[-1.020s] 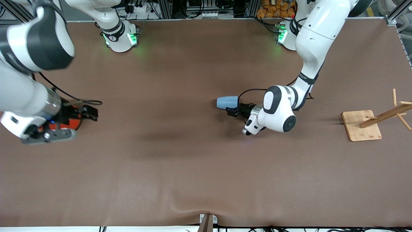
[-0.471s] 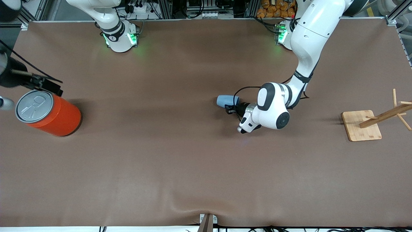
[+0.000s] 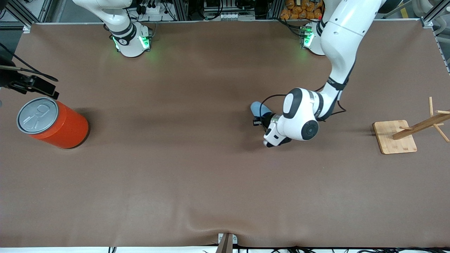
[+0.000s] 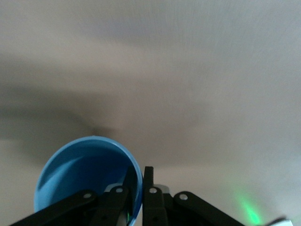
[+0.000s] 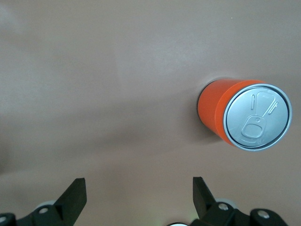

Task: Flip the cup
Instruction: 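Rotate the cup upright with the left gripper and place it on the table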

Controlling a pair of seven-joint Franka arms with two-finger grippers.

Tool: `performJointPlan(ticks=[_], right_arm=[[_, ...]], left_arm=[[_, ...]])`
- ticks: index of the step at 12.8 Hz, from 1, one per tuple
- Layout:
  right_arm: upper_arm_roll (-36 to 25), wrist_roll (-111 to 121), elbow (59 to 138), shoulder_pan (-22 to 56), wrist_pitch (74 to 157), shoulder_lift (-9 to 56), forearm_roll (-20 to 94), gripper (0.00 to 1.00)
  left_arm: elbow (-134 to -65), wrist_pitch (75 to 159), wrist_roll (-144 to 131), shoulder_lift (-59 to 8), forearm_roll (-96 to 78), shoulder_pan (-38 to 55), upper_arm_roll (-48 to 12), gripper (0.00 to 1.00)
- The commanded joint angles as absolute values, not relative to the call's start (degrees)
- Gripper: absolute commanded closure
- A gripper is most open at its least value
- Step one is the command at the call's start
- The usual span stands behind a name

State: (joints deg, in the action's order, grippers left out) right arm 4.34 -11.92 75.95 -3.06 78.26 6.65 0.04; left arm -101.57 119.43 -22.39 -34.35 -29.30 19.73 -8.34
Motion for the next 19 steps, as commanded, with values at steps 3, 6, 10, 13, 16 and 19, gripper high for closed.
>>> performJointPlan(ticks=[3,6,10,13,16,19], right_arm=[[5.3,-13.4,75.6,-3.0,77.0,4.9,1.8,0.00],[4.8,-12.6,81.5,-3.5,80.1,1.4,2.0,0.00],[4.8,-11.5,88.9,-3.8,85.9,-4.0,2.0,0.00],[5.0,-9.2,82.7,-3.4,82.6,-1.8,0.8,0.00],[5.0,-9.2,81.4,-3.5,80.6,-1.9,0.8,0.00],[4.7,-8.6,81.5,-3.7,74.1,-2.1,1.8,0.00]], left_arm=[[-95.7,119.3,-28.7,-31.0,-15.4,12.8,-7.6,1.00],[-92.3,120.0,-32.5,-30.7,-0.7,10.5,-2.5,1.00],[-93.5,127.8,-39.7,-31.4,12.6,8.9,0.8,1.00],[-95.1,128.1,-43.8,-31.1,12.7,9.5,0.8,1.00],[-101.6,133.9,-49.5,-30.1,14.1,11.9,0.7,1.00],[-101.6,134.5,-50.9,-30.2,16.8,11.3,0.4,0.01]])
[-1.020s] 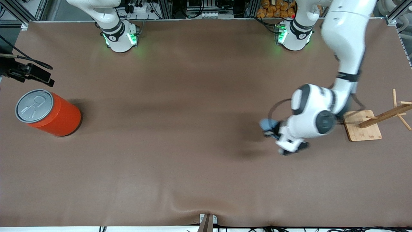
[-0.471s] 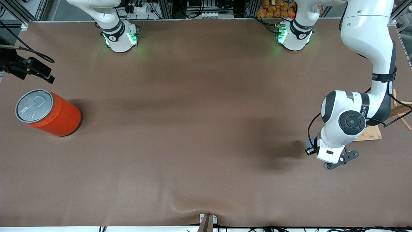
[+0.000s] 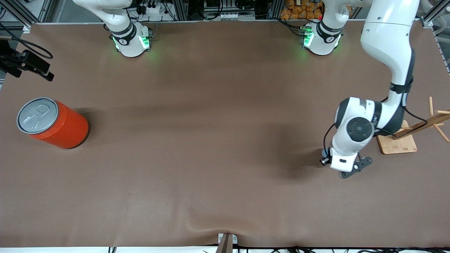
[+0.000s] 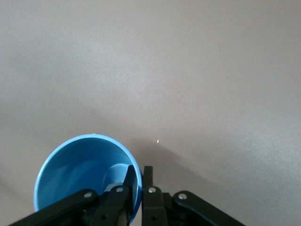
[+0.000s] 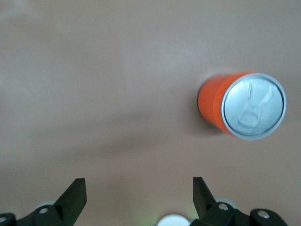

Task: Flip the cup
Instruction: 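Rotate the cup upright with the left gripper and place it on the table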

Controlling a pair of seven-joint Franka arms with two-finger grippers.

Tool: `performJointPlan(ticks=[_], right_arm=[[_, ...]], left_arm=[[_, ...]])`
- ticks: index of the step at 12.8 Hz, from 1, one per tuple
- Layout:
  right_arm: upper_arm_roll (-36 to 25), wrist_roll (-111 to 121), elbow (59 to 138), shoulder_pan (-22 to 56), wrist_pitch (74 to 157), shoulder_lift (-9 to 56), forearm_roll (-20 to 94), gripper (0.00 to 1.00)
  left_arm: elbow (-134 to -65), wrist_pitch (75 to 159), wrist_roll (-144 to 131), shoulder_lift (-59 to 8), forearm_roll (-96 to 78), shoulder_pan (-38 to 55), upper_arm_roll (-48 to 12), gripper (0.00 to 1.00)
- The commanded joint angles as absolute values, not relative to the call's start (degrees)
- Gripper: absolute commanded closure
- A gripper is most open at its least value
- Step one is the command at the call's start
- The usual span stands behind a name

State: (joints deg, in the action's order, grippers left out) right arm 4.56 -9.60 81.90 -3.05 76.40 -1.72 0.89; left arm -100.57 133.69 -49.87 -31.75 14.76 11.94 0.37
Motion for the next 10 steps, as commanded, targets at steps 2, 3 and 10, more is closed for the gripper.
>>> performJointPlan(ticks=[2,3,10], right_arm=[[4.0,-8.7,81.3,-3.9,74.2,-2.0,1.8,0.00],[2.7,-8.7,81.3,-3.7,74.4,-1.9,2.2,0.00],[1.6,-9.0,81.3,-2.9,74.1,-2.2,3.2,0.00]], left_arm=[[-101.4,134.1,-50.7,-28.5,16.7,11.2,0.4,0.00],[-101.6,133.4,-50.7,-26.6,16.8,11.1,0.4,0.00],[-101.3,120.4,-29.2,-14.3,8.0,6.3,0.1,0.00]])
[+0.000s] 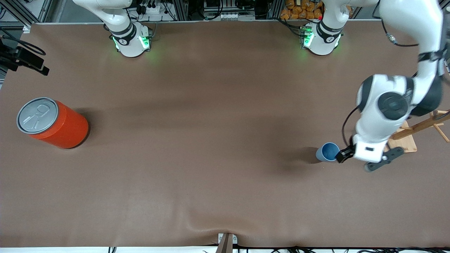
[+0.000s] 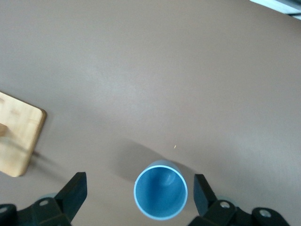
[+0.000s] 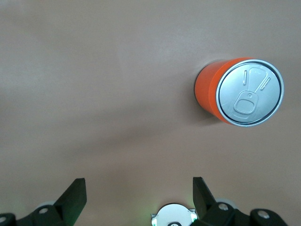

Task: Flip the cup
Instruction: 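Open the left gripper and raise it away from the upright cup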

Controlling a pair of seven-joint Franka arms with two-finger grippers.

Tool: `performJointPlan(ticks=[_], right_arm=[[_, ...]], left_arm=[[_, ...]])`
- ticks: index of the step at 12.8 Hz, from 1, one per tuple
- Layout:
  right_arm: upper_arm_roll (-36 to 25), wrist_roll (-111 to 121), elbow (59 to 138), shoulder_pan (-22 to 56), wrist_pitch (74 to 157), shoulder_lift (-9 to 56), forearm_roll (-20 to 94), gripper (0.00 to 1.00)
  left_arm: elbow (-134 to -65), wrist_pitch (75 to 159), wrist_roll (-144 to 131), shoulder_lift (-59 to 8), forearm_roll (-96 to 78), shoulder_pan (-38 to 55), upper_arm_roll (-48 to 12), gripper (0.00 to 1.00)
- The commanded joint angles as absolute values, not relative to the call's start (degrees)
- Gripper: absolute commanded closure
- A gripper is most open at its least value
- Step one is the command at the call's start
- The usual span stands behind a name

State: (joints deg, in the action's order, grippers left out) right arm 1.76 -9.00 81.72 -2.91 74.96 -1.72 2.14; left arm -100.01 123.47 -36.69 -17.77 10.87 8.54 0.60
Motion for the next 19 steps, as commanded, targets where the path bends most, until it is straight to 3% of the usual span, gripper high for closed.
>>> performJointPlan(ticks=[1,9,17,19], right_arm=[[1.7,-8.9,81.3,-2.9,74.2,-2.2,3.2,0.00],[2.0,-8.6,81.3,-2.0,74.4,-2.2,2.4,0.00],[1.5,-8.5,81.3,-2.2,74.3,-1.8,1.8,0.00],[1.5,-8.4,81.3,-2.2,74.3,-1.8,1.8,0.00]], left_arm=[[-101.3,117.9,-25.0,-12.6,6.8,6.1,0.1,0.00],[-98.5,92.5,-0.9,-0.6,3.7,5.5,1.0,0.00],[-83.5,77.0,6.0,-1.2,1.1,2.1,1.7,0.00],[-83.1,76.0,12.8,-1.1,1.0,-1.9,2.4,0.00]])
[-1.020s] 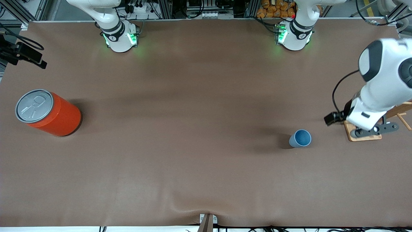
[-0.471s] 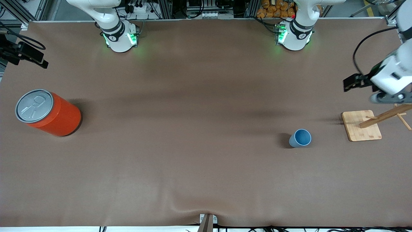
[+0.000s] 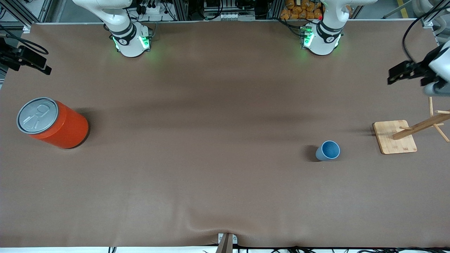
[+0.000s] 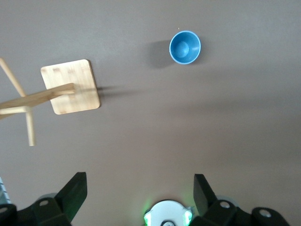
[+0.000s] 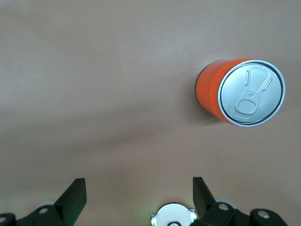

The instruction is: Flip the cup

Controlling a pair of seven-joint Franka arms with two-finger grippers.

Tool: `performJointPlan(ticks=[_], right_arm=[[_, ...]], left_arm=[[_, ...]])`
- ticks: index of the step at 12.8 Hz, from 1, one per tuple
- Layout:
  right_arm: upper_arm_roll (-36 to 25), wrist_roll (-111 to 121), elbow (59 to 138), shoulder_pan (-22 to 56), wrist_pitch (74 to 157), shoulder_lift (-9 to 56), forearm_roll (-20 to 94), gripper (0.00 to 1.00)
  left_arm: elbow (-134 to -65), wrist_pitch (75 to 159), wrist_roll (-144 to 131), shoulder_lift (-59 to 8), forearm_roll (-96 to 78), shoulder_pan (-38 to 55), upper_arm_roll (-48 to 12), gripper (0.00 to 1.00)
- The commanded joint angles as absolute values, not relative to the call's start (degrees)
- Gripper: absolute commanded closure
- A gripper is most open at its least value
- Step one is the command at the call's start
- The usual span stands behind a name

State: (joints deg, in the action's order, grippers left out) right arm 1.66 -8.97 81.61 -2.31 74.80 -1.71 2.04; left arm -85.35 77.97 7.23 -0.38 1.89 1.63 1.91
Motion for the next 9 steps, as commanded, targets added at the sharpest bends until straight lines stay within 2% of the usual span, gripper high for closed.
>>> performJointPlan(ticks=[1,4,9], right_arm=[[1.5,-8.4,81.3,-2.2,74.1,-1.8,1.8,0.00],[1.4,-8.6,81.4,-2.3,74.1,-1.8,1.8,0.00],[1.4,-8.6,81.4,-2.3,74.1,-1.8,1.8,0.00]], left_arm=[[-83.1,76.1,12.5,-1.6,1.0,-1.7,2.3,0.00],[-81.9,76.7,0.6,-3.6,-0.3,0.5,0.0,0.00],[-82.1,78.4,3.6,-3.1,-0.2,-0.5,0.5,0.00]])
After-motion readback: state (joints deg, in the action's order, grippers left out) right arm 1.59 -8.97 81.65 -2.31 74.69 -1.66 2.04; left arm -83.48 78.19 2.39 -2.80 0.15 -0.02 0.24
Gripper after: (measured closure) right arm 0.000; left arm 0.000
